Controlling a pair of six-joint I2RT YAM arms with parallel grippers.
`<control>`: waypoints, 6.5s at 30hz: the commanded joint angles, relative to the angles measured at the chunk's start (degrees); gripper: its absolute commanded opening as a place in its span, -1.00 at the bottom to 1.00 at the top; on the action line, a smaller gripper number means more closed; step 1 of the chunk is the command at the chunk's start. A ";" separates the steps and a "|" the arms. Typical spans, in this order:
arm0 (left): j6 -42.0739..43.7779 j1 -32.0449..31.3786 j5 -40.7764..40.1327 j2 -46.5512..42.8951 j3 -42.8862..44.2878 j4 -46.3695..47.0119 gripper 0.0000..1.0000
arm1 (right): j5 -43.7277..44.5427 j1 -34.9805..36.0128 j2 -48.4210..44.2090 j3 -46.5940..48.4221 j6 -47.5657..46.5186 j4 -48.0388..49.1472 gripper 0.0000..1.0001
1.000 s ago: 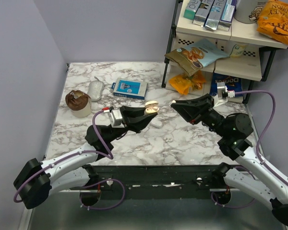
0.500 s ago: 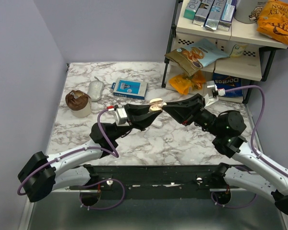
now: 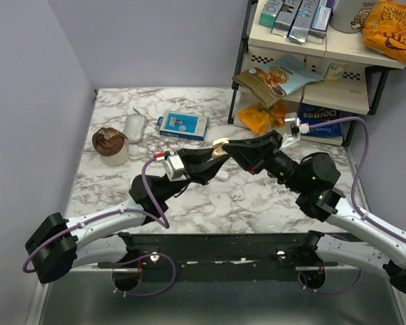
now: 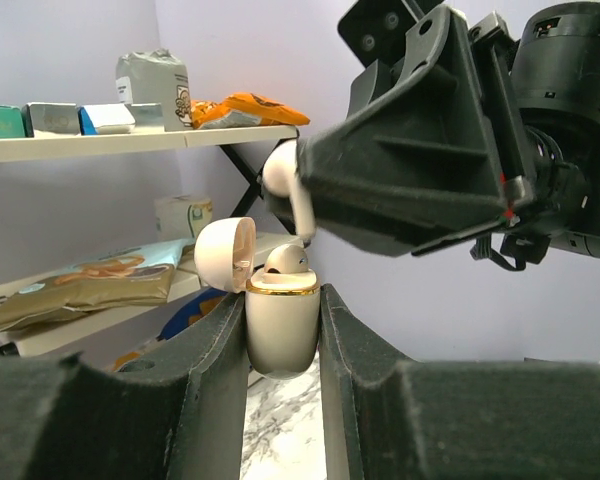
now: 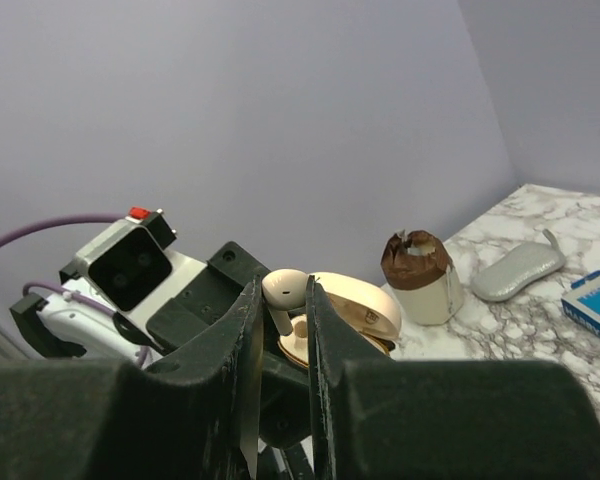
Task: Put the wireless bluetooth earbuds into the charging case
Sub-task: Place the earbud in the charging case, then close the charging case, then place the charging case at the center of the board.
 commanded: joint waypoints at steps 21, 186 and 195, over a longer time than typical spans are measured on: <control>1.86 -1.24 -3.16 -0.19 1.28 1.75 -1.00 | 8.55 4.06 3.09 3.49 -4.18 -6.40 -0.99; -9.19 0.95 -10.89 -5.38 -1.45 -27.68 -1.00 | 27.60 5.12 1.94 18.97 -14.56 -51.84 0.06; -36.08 13.78 -8.17 10.14 2.23 -39.11 -1.00 | 30.96 4.68 2.12 9.92 -11.21 -50.09 0.07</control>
